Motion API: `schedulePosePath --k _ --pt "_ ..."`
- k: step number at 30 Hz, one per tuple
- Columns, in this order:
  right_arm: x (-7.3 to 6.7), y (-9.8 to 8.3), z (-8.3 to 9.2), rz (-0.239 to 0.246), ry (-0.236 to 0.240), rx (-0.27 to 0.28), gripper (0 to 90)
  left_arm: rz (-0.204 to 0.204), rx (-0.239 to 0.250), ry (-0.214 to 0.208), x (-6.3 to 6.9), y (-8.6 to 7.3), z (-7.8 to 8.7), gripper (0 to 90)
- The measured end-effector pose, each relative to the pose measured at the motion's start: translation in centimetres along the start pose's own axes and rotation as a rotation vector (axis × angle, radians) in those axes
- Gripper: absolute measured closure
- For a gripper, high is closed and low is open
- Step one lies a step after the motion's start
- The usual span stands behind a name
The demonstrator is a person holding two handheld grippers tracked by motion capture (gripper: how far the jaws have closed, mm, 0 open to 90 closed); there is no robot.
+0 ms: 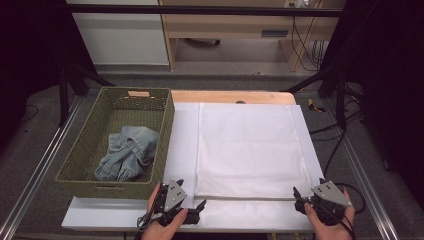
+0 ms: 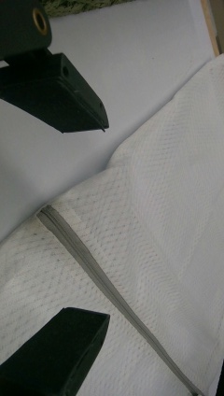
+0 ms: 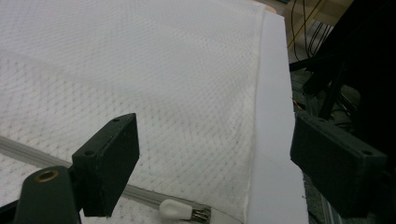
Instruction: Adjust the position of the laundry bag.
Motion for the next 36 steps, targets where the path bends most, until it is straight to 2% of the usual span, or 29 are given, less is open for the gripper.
schedulePosePath --k 4,10,17,20,23,24,26,28,32,36 --pt "0.5 0.0 0.2 -0.017 0.002 0.023 17.2 0.009 0.001 0.005 0.0 0.2 0.1 6.1" --pt "1.2 0.0 0.8 -0.069 -0.002 0.051 15.8 0.018 0.020 0.015 0.1 0.8 0.3 6.2" --pt "2.4 -0.4 1.1 -0.120 -0.043 0.042 9.1 0.012 0.019 0.015 0.4 1.6 0.4 6.2" --pt "2.6 -0.4 1.1 -0.147 -0.036 0.034 9.6 0.017 -0.001 0.014 0.4 1.6 0.6 6.4" --pt "2.5 -0.3 1.0 -0.138 -0.032 0.020 12.0 0.023 -0.022 0.020 0.5 1.3 0.7 7.1" --pt "2.5 0.1 0.7 -0.135 -0.021 0.011 15.7 0.024 -0.032 0.022 0.7 1.1 0.7 8.0" --pt "2.6 0.4 0.4 -0.133 -0.013 0.010 16.6 0.027 -0.049 0.021 0.9 0.8 0.8 8.1" --pt "3.0 2.2 -0.5 -0.098 -0.010 -0.004 19.2 0.025 -0.049 0.029 1.0 0.9 1.0 9.6" --pt "3.6 4.5 -1.7 -0.080 0.004 -0.034 19.9 0.028 -0.051 0.021 1.3 1.0 0.6 10.8" --pt "4.5 6.2 -3.0 -0.089 0.028 -0.042 20.5 0.025 -0.043 0.023 1.4 1.0 0.9 10.7"
Point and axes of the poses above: each handheld gripper's, and its own axes: z roughly backward along the jaws, y roughly out of its top, x roughly to its right, the point moved 2 cm from there along -z, roughly forward along the jaws, and after that the axes turned 12 degrees about x, right-handed, at the moved point
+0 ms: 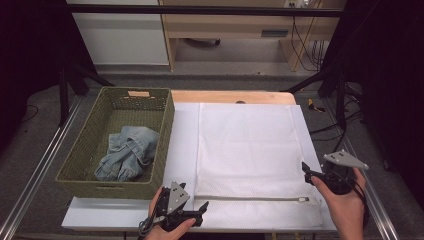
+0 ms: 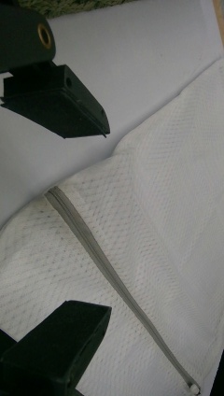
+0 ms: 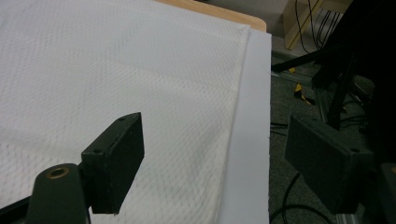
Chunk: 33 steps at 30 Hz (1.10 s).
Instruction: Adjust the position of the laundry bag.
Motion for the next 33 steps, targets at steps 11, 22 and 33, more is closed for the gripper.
schedulePosePath --k 11,22,33 --pt "1.5 -1.7 -4.6 -0.083 0.038 -0.078 33.7 0.010 -0.024 0.000 0.5 -1.5 -0.6 10.6" --pt "1.8 -4.5 -6.0 -0.096 0.047 -0.150 38.1 -0.026 -0.111 -0.003 1.8 -3.7 -1.3 16.2" --pt "2.2 -4.9 -6.3 -0.101 0.042 -0.153 37.3 0.018 -0.079 0.034 0.6 -3.9 -2.0 30.2"
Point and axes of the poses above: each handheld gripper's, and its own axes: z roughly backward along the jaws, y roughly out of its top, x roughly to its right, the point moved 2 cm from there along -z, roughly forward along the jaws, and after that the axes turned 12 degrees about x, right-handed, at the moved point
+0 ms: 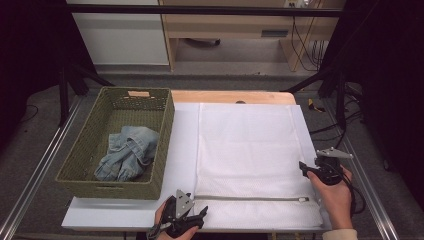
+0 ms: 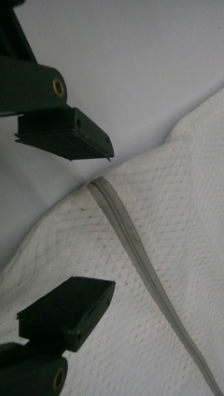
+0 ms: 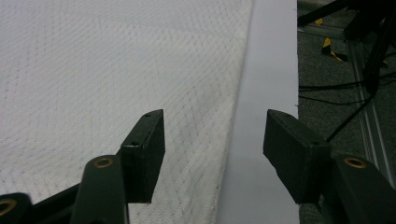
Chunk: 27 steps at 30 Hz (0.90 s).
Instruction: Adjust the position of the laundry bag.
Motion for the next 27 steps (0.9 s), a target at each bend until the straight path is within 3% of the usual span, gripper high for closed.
schedulePosePath --k 5,8,27 --pt "0.0 -0.3 -0.4 -0.031 0.013 -0.033 30.4 0.013 -0.002 0.001 -0.3 0.0 -0.4 30.1" --pt "0.2 -0.5 -0.5 -0.031 0.013 -0.039 31.0 0.008 -0.003 0.001 -0.3 0.0 -0.6 29.3" --pt "-0.1 -1.7 -1.3 -0.059 0.034 -0.103 55.0 0.017 -0.031 -0.015 -0.3 -0.1 -1.2 41.4"
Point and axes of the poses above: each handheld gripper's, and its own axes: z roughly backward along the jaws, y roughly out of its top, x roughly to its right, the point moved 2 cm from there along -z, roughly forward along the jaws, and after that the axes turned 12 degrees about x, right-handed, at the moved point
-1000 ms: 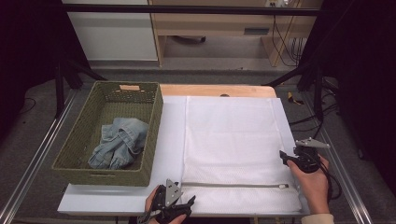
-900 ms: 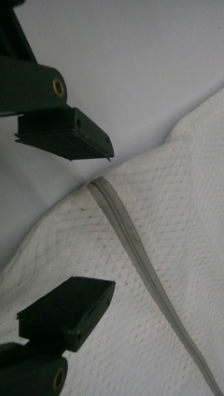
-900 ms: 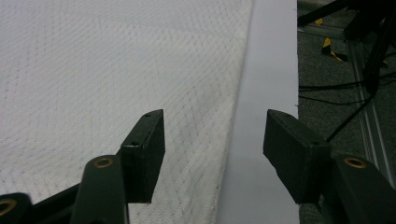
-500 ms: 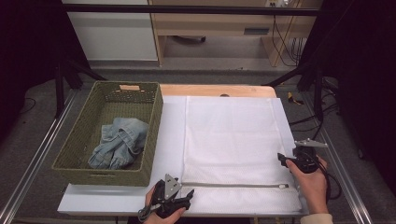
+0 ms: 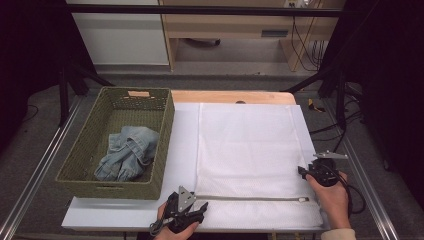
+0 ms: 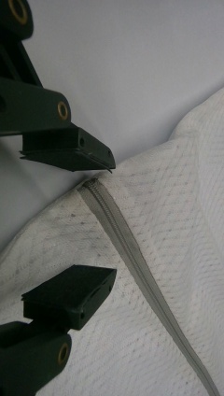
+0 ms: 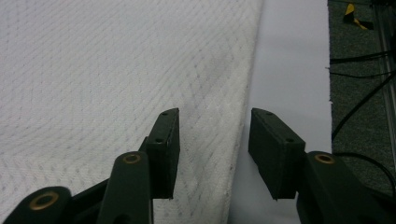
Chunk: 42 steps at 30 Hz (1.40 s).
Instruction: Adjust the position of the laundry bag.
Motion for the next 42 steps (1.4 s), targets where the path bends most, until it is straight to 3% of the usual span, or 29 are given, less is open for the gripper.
schedulePosePath --k 3,16,20,28,30,31,34,40,42 --pt "-0.1 0.0 0.0 0.007 0.002 -0.005 57.5 -0.001 0.000 0.000 0.0 0.0 0.0 42.2" --pt "-0.7 0.2 0.3 0.065 0.022 0.000 86.9 -0.006 0.000 0.005 -0.3 0.0 0.0 53.8" --pt "-0.7 0.3 0.3 0.069 0.023 0.008 89.0 -0.013 -0.002 0.003 -0.4 0.2 -0.1 57.8" --pt "-0.7 0.4 0.5 0.069 0.029 0.019 89.6 -0.029 -0.008 -0.020 -0.4 0.9 -0.8 78.1" --pt "-0.7 0.4 0.5 0.066 0.034 0.026 89.7 -0.014 -0.005 -0.029 -0.5 1.1 -0.7 79.5" --pt "-0.8 0.5 0.5 0.058 0.034 0.024 89.7 -0.031 -0.002 -0.027 -0.4 1.2 -0.7 80.6" --pt "-1.1 0.5 0.6 0.073 0.035 0.031 89.7 -0.025 0.002 -0.023 -0.4 1.3 -0.5 82.6" --pt "-1.6 0.8 0.5 0.073 0.047 0.038 89.8 -0.045 0.012 0.002 -0.4 1.6 0.1 84.7" --pt "-1.8 0.8 0.4 0.073 0.060 0.034 89.8 -0.033 0.023 0.015 -0.7 1.8 0.3 85.1"
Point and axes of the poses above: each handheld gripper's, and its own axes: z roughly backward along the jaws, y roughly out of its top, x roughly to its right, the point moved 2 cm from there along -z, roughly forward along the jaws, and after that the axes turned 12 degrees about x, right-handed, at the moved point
